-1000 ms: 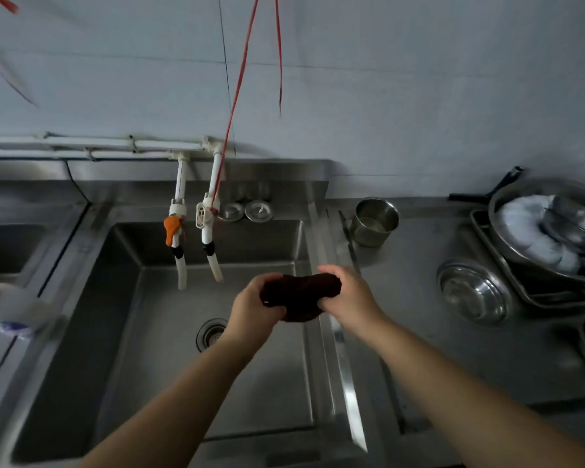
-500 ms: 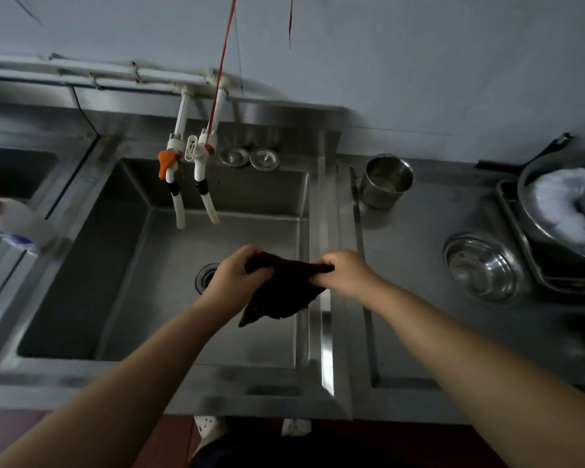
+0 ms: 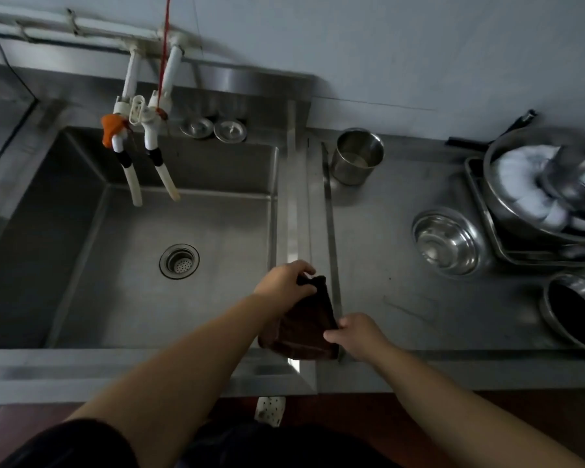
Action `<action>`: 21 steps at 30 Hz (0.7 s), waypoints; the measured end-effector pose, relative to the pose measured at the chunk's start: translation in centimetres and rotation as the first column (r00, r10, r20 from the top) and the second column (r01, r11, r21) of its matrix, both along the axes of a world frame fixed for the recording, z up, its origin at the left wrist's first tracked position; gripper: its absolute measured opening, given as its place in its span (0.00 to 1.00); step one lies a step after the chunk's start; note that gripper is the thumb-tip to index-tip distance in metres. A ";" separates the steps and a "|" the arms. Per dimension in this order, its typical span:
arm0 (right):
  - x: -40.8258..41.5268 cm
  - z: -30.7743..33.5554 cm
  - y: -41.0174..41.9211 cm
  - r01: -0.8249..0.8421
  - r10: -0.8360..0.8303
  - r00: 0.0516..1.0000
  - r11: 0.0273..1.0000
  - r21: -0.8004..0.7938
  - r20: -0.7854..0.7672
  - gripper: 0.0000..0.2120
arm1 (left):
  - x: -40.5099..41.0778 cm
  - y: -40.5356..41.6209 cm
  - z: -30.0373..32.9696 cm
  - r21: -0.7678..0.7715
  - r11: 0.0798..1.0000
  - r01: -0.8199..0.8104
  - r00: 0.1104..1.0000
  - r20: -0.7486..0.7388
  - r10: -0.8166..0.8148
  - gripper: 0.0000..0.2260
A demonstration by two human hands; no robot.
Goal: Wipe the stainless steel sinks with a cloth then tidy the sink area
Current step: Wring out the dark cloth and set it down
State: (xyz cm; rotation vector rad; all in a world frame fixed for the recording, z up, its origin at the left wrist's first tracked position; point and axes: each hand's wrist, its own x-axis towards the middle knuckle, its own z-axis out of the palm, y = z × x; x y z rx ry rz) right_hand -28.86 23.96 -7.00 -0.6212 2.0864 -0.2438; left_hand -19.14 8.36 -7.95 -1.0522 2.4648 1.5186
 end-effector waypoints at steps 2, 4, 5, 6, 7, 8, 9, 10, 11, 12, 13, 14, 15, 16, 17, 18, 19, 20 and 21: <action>-0.4 -0.5 1.0 0.029 -0.029 1.000 0.999 -0.031 -0.002 0.20 | -0.7 -0.1 0.0 -0.026 1.000 -0.010 1.000 -0.025 0.010 0.17; -0.8 -0.9 1.4 0.018 -0.018 1.000 0.999 -0.036 0.013 0.20 | -0.5 -1.2 0.3 -0.048 0.997 -0.057 0.998 -0.024 0.056 0.17; -0.9 -1.0 1.5 -0.005 0.005 1.000 0.999 -0.034 0.007 0.20 | 0.0 -2.0 0.5 -0.046 0.995 -0.085 0.996 -0.012 0.085 0.16; -1.1 -1.1 1.6 -0.032 0.032 0.999 0.999 -0.034 -0.017 0.20 | 0.6 -2.7 0.6 -0.046 0.993 -0.113 0.994 -0.002 0.113 0.15; -1.3 -1.2 1.5 -0.062 0.060 0.997 0.997 -0.037 -0.055 0.19 | 1.4 -3.5 0.7 -0.053 0.988 -0.142 0.990 0.002 0.142 0.14; -1.5 -1.3 1.4 -0.092 0.088 0.991 0.995 -0.036 -0.097 0.18 | 2.3 -4.3 0.9 -0.065 0.982 -0.175 0.985 0.000 0.175 0.13; -1.8 -1.4 1.1 -0.120 0.115 0.985 0.992 -0.031 -0.129 0.17 | 3.3 -4.9 0.9 -0.077 0.975 -0.211 0.977 -0.003 0.211 0.12; -2.1 -1.4 0.9 -0.141 0.136 0.981 0.990 -0.025 -0.141 0.17 | 4.2 -5.3 1.0 -0.091 0.965 -0.245 0.969 -0.002 0.245 0.12; -2.4 -1.4 0.5 -0.146 0.142 0.981 0.989 -0.021 -0.129 0.16 | 5.0 -5.6 0.9 -0.109 0.955 -0.274 0.961 0.005 0.276 0.11; -2.6 -1.4 0.1 -0.123 0.121 0.988 0.992 -0.022 -0.097 0.15 | 5.7 -5.6 0.7 -0.125 0.947 -0.296 0.954 0.020 0.301 0.11; -2.7 -1.6 -0.2 -0.082 0.080 0.995 0.996 -0.031 -0.054 0.14 | 6.2 -5.5 0.4 -0.128 0.943 -0.306 0.948 0.045 0.314 0.11; -2.8 -1.7 -0.6 -0.039 0.038 0.999 0.998 -0.048 -0.018 0.13 | 6.6 -5.1 0.0 -0.115 0.945 -0.305 0.946 0.079 0.315 0.11; -2.7 -2.0 -0.9 -0.011 0.011 1.000 0.997 -0.075 -0.002 0.12 | 6.7 -4.4 -0.7 -0.085 0.952 -0.295 0.945 0.118 0.304 0.12; -2.6 -2.2 -1.3 0.005 -0.006 1.000 0.995 -0.104 -0.007 0.09 | 6.6 -3.6 -1.4 -0.044 0.959 -0.280 0.945 0.161 0.283 0.13; -2.3 -2.4 -1.6 0.020 -0.023 1.000 0.992 -0.129 -0.021 0.07 | 6.5 -2.6 -2.1 0.005 0.964 -0.264 0.945 0.201 0.258 0.16; -2.0 -2.5 -1.9 0.046 -0.051 0.998 0.988 -0.145 -0.031 0.07 | 6.2 -1.7 -2.7 0.055 0.967 -0.249 0.945 0.235 0.229 0.20; -1.7 -2.7 -2.2 0.093 -0.098 0.995 0.983 -0.158 -0.026 0.08 | 5.8 -0.8 -3.3 0.103 0.966 -0.237 0.944 0.260 0.204 0.25; -1.4 -2.8 -2.4 0.158 -0.161 0.987 0.974 -0.163 -0.003 0.10 | 5.5 -0.1 -3.9 0.144 0.961 -0.237 0.942 0.277 0.191 0.29; -1.2 -2.8 -2.6 0.229 -0.227 0.973 0.960 -0.164 0.027 0.11 | 5.2 0.6 -4.2 0.170 0.954 -0.248 0.938 0.288 0.193 0.32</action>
